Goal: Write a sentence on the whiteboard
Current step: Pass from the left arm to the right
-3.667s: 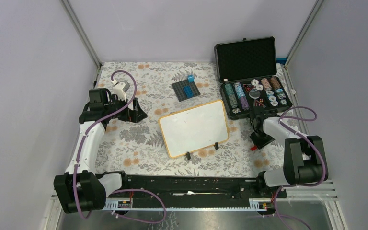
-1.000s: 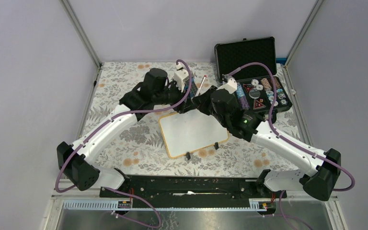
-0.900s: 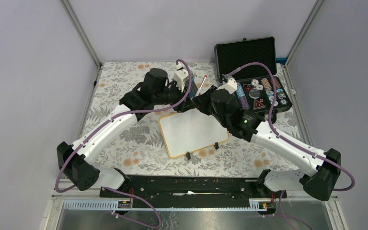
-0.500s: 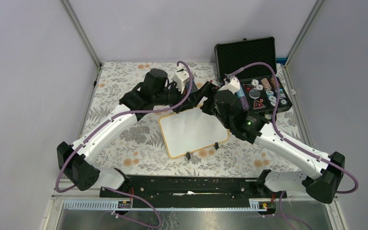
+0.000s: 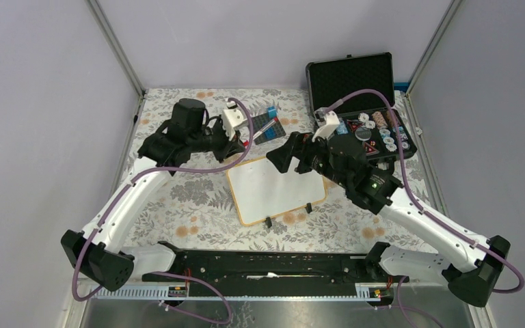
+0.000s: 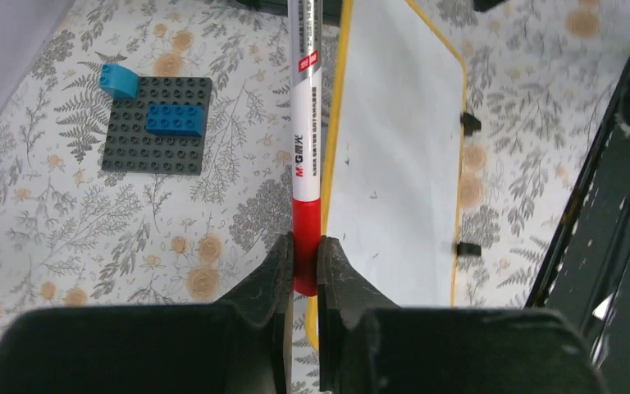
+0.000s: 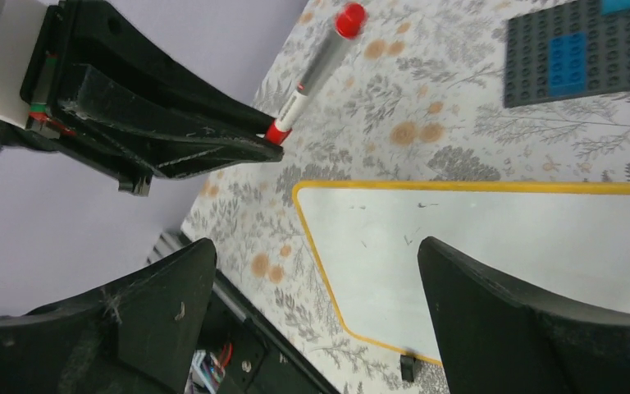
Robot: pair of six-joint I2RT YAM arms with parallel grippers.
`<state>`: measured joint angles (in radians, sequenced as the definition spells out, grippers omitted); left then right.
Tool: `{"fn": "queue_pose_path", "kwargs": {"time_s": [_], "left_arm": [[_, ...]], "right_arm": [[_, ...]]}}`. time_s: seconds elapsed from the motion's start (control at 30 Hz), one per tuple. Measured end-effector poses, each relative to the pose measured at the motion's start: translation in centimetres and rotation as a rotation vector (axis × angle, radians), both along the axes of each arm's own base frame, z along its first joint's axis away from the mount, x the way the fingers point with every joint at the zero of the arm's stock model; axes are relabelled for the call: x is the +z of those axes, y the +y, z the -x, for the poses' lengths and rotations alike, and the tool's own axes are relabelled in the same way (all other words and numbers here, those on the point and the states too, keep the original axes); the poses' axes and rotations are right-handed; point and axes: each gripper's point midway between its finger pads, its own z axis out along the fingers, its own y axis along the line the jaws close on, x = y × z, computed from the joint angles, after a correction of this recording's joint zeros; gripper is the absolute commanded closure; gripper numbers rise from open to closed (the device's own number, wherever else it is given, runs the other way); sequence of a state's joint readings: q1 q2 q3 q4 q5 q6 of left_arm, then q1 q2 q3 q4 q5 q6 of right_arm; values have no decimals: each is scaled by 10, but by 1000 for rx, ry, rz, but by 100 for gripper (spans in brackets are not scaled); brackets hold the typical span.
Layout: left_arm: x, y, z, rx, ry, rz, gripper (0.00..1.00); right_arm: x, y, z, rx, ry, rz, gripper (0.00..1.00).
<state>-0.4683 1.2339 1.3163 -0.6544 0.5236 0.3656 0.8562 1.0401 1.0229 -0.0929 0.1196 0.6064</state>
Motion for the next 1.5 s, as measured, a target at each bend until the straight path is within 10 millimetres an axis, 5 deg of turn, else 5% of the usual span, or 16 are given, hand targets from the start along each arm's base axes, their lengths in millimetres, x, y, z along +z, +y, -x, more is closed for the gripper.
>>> {"fn": "queue_pose_path", "kwargs": {"time_s": [0.37,0.53,0.7,1.03,1.5], "left_arm": [[-17,26,29,-220,-123,-235,100],[-15,34,41,-283,-175,-275,100],[-18,33,52,-351,-179,-276,100],[-19,21,72,-463,-188,-279,100],[-19,16,78,-487,-209,-318,100]], "right_arm": [[12,18,19,287,31,14,3],[-9,34,29,380,116,-20,14],[-35,43,32,408,212,-23,24],[-17,54,33,444,203,-120,38],[-34,62,37,465,274,-121,52]]}}
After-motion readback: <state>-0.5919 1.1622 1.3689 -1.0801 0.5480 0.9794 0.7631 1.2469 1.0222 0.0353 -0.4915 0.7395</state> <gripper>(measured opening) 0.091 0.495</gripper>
